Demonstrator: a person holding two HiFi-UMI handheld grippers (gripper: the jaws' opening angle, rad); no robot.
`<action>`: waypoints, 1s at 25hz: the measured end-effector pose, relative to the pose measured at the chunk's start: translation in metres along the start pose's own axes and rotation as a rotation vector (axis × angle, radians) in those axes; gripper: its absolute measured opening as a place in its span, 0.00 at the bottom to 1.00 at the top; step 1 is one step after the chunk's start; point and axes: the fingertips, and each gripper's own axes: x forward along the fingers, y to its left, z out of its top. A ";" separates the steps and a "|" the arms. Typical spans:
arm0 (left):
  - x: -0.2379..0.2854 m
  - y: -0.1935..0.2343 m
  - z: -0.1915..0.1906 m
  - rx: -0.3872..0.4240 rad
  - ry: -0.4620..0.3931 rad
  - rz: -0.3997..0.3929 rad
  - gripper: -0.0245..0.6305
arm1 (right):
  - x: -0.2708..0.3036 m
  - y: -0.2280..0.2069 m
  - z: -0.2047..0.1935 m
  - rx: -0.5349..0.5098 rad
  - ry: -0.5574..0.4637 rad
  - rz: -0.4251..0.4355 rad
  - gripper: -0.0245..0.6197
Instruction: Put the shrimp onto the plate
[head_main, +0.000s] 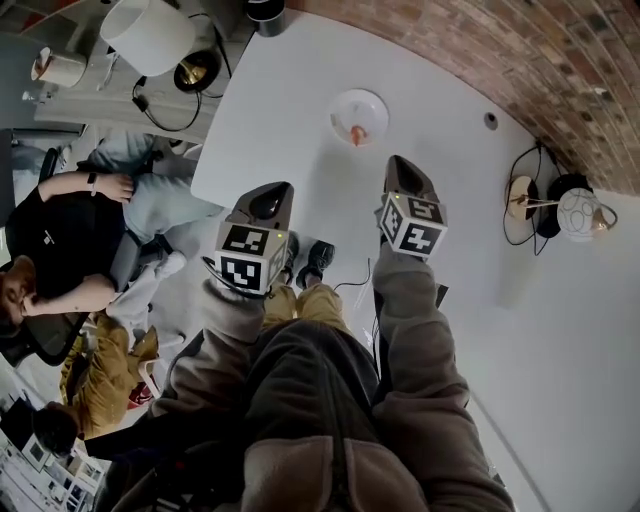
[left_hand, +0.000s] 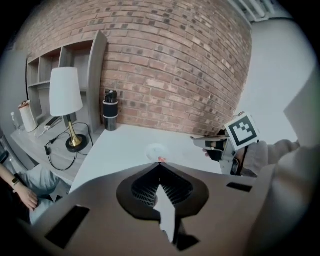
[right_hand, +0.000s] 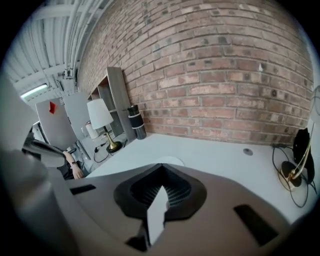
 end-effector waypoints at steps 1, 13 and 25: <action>-0.003 -0.005 0.013 0.012 -0.040 -0.016 0.04 | -0.012 0.002 0.005 0.003 -0.023 -0.001 0.04; -0.074 -0.054 0.125 0.105 -0.350 -0.078 0.04 | -0.137 0.013 0.054 0.062 -0.211 -0.024 0.04; -0.150 -0.114 0.208 0.237 -0.579 -0.132 0.04 | -0.246 0.042 0.161 -0.062 -0.511 -0.040 0.04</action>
